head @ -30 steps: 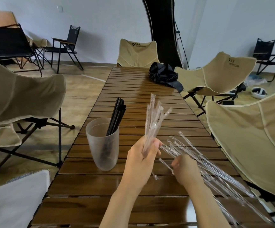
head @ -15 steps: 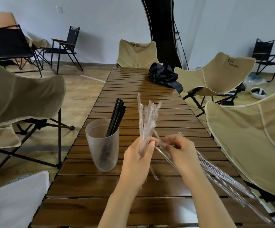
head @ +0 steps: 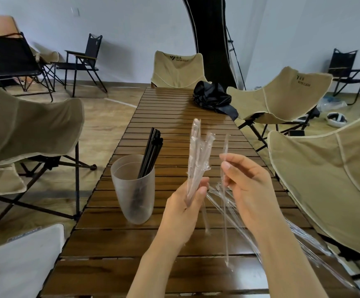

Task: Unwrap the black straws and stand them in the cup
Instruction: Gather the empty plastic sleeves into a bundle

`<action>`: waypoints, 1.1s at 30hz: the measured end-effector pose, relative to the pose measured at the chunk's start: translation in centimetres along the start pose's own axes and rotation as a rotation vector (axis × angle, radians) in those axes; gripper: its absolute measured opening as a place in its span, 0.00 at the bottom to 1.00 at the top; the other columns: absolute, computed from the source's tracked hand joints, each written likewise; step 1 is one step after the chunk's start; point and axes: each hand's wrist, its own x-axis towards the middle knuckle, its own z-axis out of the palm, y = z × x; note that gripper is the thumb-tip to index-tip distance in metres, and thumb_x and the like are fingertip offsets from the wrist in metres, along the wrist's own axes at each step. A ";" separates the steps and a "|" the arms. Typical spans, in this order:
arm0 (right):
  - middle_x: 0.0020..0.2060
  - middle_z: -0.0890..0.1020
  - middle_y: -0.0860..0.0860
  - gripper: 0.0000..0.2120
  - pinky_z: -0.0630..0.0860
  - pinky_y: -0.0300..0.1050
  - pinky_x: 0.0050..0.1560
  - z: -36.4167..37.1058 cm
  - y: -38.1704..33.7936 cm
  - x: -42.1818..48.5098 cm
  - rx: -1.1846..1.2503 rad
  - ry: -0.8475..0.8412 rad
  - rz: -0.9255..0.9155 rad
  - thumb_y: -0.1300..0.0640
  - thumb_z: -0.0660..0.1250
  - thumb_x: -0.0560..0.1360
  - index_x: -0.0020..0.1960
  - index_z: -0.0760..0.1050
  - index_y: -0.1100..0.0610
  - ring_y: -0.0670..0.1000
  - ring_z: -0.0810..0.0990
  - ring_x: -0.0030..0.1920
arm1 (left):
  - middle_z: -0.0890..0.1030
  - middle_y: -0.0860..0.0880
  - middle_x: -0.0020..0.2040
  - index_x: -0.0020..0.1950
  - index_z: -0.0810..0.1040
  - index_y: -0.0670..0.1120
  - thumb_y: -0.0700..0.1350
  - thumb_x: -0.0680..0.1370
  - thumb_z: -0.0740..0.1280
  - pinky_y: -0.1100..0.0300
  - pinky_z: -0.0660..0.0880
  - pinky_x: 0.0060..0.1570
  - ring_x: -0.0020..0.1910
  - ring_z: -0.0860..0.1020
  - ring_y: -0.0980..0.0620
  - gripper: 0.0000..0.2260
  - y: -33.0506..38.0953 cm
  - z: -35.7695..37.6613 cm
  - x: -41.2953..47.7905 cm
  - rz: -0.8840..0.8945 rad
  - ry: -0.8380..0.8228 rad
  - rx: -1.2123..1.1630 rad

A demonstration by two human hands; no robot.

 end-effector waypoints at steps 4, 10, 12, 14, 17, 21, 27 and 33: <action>0.35 0.79 0.51 0.06 0.74 0.41 0.41 0.3 -0.6 -0.2 0.094 -0.055 -0.031 0.60 0.69 0.70 0.45 0.82 0.54 0.47 0.74 0.35 | 0.82 0.55 0.53 0.62 0.77 0.52 0.57 0.77 0.61 0.64 0.75 0.57 0.57 0.78 0.59 0.17 0.3 0.1 0.0 0.045 -0.113 -0.028; 0.36 0.80 0.51 0.05 0.78 0.45 0.43 0.6 -1.2 -0.2 0.140 -0.139 -0.061 0.56 0.68 0.68 0.41 0.80 0.57 0.52 0.77 0.39 | 0.82 0.57 0.50 0.57 0.78 0.54 0.56 0.74 0.66 0.65 0.78 0.50 0.51 0.80 0.58 0.14 0.3 0.2 -0.2 0.017 -0.184 0.024; 0.34 0.79 0.50 0.03 0.78 0.42 0.39 0.9 -1.3 -0.2 0.117 -0.184 -0.075 0.57 0.68 0.70 0.39 0.79 0.55 0.48 0.77 0.36 | 0.82 0.59 0.48 0.55 0.80 0.52 0.52 0.76 0.68 0.69 0.77 0.48 0.50 0.80 0.61 0.10 0.2 0.1 -0.1 -0.015 -0.194 0.040; 0.37 0.79 0.52 0.03 0.74 0.49 0.46 1.0 -1.3 -0.2 0.134 -0.196 -0.056 0.55 0.70 0.70 0.41 0.81 0.54 0.55 0.74 0.39 | 0.82 0.54 0.46 0.49 0.81 0.47 0.48 0.79 0.65 0.64 0.77 0.49 0.48 0.80 0.56 0.07 0.0 0.1 -0.2 -0.027 -0.174 0.043; 0.44 0.80 0.57 0.08 0.71 0.52 0.49 0.5 -0.8 -0.1 0.080 -0.140 -0.014 0.57 0.69 0.71 0.50 0.81 0.56 0.57 0.72 0.43 | 0.80 0.49 0.38 0.45 0.80 0.47 0.49 0.81 0.60 0.53 0.77 0.48 0.42 0.79 0.46 0.12 0.0 0.1 -0.4 -0.014 -0.104 0.075; 0.49 0.82 0.50 0.08 0.74 0.42 0.48 -0.7 1.8 0.4 -0.697 -0.056 0.203 0.60 0.66 0.76 0.54 0.79 0.53 0.45 0.79 0.45 | 0.72 0.51 0.32 0.50 0.79 0.58 0.49 0.82 0.57 0.52 0.75 0.37 0.35 0.74 0.44 0.11 0.5 -0.1 -0.2 0.003 -0.017 0.069; 0.48 0.80 0.54 0.05 0.76 0.44 0.47 -2.6 6.6 -1.1 -1.301 -0.075 0.493 0.61 0.67 0.76 0.51 0.76 0.57 0.54 0.79 0.48 | 0.67 0.53 0.23 0.40 0.80 0.53 0.62 0.75 0.55 0.61 0.64 0.25 0.23 0.66 0.56 0.19 0.8 -0.4 -0.2 -0.004 0.085 0.037; 0.46 0.80 0.55 0.04 0.77 0.46 0.45 -2.6 7.0 -1.1 -1.336 0.012 0.481 0.64 0.66 0.75 0.47 0.76 0.56 0.57 0.80 0.46 | 0.71 0.43 0.30 0.42 0.81 0.51 0.59 0.76 0.56 0.52 0.69 0.33 0.31 0.70 0.42 0.19 0.8 -0.5 -0.1 0.001 0.101 0.041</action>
